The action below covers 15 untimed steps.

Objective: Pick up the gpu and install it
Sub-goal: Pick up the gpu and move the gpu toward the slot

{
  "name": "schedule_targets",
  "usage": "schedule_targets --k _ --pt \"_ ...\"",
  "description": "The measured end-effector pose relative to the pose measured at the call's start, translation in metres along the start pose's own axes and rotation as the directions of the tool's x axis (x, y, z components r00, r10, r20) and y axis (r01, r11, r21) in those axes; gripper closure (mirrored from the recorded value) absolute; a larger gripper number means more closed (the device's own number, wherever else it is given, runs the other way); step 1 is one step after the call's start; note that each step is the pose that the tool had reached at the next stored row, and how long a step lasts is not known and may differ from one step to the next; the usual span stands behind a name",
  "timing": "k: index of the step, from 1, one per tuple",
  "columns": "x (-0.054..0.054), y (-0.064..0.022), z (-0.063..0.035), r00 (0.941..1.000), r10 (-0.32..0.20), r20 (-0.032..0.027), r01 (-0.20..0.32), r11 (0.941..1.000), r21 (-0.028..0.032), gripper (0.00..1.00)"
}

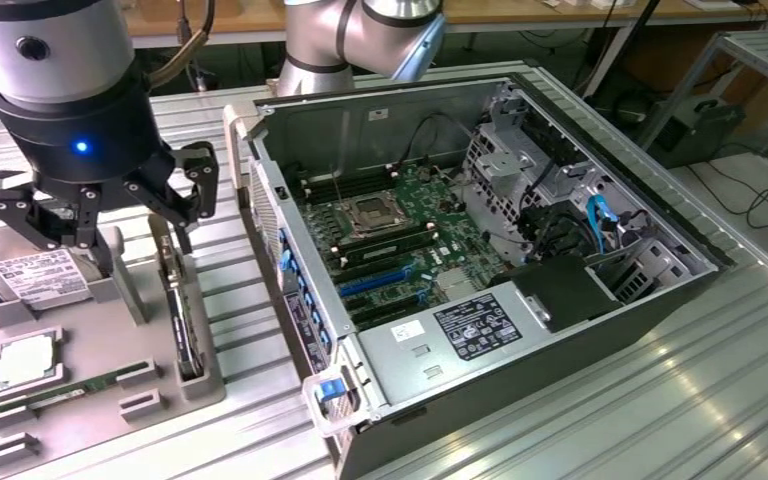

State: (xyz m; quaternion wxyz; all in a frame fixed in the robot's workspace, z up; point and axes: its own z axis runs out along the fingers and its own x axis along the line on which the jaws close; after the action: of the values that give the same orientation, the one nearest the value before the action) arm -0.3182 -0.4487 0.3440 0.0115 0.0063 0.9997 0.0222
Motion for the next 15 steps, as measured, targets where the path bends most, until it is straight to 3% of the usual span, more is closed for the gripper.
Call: schedule_targets --k 15 --pt "0.001 -0.0013 0.0275 1.0 0.0 -0.0003 0.0 1.0 0.0001 0.34"
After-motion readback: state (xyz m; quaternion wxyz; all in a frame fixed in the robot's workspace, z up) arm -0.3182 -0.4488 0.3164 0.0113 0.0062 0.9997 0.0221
